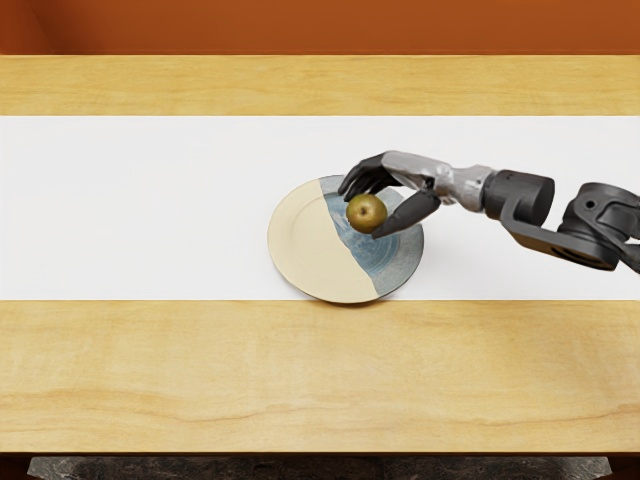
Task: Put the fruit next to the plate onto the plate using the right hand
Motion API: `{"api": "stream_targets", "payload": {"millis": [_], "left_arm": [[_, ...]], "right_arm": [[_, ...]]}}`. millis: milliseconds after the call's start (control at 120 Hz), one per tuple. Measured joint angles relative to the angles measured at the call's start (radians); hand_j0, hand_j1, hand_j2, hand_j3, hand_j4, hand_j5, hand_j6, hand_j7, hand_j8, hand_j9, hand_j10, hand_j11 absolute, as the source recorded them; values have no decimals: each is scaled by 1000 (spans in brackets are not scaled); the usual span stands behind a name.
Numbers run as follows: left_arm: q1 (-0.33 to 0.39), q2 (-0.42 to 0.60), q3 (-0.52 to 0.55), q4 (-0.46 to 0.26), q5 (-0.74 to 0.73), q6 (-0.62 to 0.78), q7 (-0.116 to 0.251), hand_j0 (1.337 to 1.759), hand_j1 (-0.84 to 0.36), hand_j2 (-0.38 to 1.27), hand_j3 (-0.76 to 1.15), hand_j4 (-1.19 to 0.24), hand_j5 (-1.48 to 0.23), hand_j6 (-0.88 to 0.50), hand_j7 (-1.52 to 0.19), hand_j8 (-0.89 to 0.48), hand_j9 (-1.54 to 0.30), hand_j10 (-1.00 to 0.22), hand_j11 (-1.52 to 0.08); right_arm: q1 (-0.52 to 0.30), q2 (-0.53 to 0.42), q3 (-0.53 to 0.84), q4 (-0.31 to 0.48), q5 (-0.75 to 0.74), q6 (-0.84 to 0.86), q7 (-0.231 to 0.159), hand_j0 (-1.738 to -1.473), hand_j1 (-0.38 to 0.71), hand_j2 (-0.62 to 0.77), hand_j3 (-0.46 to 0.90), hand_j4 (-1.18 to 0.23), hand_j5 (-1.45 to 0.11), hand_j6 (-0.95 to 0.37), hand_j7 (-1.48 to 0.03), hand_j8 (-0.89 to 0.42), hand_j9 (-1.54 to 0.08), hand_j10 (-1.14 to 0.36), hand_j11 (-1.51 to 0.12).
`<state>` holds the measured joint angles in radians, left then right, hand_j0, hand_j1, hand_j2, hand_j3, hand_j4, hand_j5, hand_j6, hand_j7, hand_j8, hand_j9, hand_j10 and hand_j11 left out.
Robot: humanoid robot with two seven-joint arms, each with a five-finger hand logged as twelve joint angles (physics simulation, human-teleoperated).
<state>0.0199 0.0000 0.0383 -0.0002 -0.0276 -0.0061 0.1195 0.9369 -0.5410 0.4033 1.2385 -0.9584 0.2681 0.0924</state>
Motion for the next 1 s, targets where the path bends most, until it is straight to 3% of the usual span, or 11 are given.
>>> {"api": "stream_targets", "payload": {"millis": [283,700,1000], "left_arm": [[0,0,0,0,0,0,0,1658,349,0,0,0,0,0,0,0,0,0,0],[0,0,0,0,0,0,0,1658,349,0,0,0,0,0,0,0,0,0,0],[0,0,0,0,0,0,0,1658,349,0,0,0,0,0,0,0,0,0,0]], "right_arm": [[-3,52,-6,-6,-12,-4,-4,-1658,192,19,0,-478,-633,-482,-627,-421,-630,-392,-628],[-2,128,-6,-80,-38,-11,-9,-1658,157,-48,0,-434,-570,-436,-566,-418,-568,-410,-567],[-5,145,-4,-90,-36,-63,-10,-1658,-206,-14,0,-124,-161,-125,-160,-121,-161,-118,-161]]}}
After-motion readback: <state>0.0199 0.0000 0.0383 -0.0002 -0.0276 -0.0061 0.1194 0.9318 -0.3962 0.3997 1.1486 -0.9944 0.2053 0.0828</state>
